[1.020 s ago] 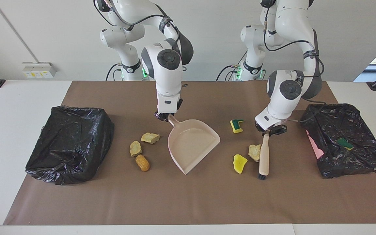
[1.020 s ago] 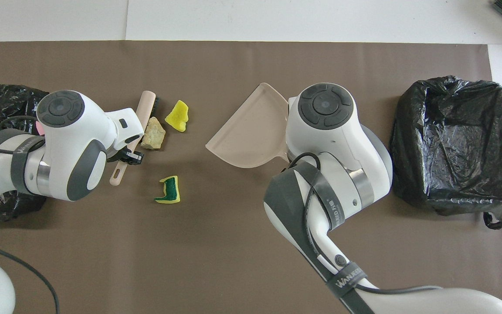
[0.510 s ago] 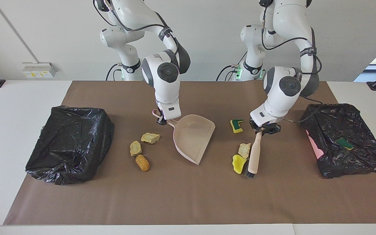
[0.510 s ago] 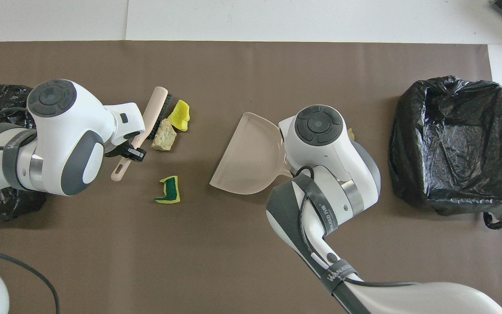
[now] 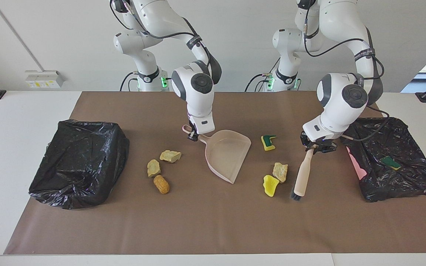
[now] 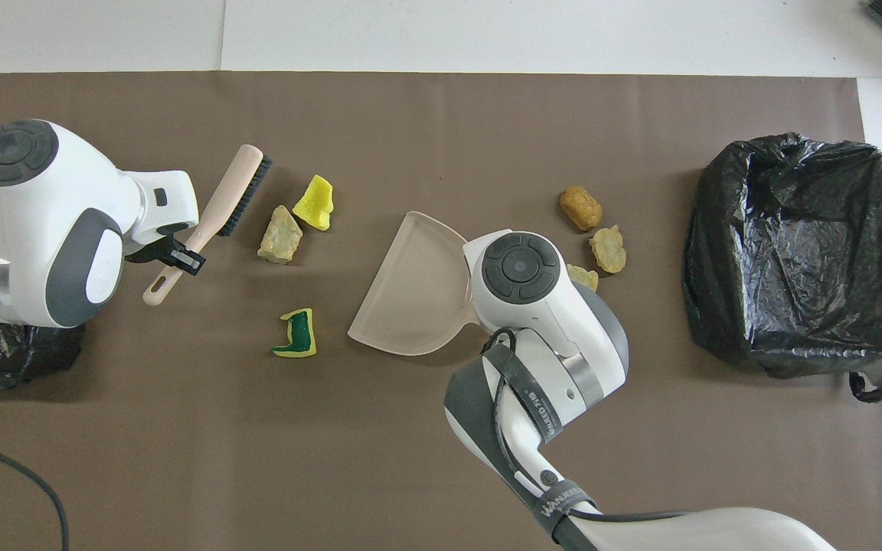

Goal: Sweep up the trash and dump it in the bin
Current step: 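Tilt the dustpan toward the left gripper while the left gripper sweeps scraps toward it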

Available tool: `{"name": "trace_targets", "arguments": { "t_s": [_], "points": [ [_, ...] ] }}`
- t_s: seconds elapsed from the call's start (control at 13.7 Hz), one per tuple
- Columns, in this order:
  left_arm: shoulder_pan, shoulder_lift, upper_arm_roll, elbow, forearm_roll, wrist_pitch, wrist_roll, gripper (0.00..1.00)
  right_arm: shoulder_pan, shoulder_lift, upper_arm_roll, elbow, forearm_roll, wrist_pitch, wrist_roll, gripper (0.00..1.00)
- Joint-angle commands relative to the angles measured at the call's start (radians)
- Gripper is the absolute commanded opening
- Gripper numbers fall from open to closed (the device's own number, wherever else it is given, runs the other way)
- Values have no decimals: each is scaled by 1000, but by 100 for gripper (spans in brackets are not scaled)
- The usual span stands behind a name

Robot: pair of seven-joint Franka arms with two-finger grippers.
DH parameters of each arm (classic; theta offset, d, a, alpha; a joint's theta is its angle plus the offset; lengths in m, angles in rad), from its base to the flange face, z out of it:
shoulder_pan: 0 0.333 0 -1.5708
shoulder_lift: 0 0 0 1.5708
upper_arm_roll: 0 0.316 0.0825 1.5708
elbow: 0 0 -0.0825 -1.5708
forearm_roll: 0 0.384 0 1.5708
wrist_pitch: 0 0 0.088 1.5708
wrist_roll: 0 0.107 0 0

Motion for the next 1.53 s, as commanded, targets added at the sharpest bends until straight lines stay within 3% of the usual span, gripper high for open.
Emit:
{"name": "trace_targets", "arguments": {
  "t_s": [0.0, 0.29, 0.95, 1.17, 1.46],
  "points": [
    [27, 26, -8, 8, 70, 57, 74, 0, -6, -26, 6, -32, -18, 17, 12, 0],
    [4, 65, -16, 15, 75, 46, 90, 0, -6, -25, 6, -32, -18, 17, 14, 0],
    [-270, -49, -22, -147, -15, -5, 159, 0, -8, -26, 6, -32, -18, 17, 20, 0],
    [-332, -55, -20, -121, -103, -55, 75, 0, -8, -26, 6, -32, -18, 17, 20, 0],
    [-317, -83, -17, -34, -158, -147, -19, 0, -8, -25, 6, -28, -18, 9, 9, 0]
  ]
}}
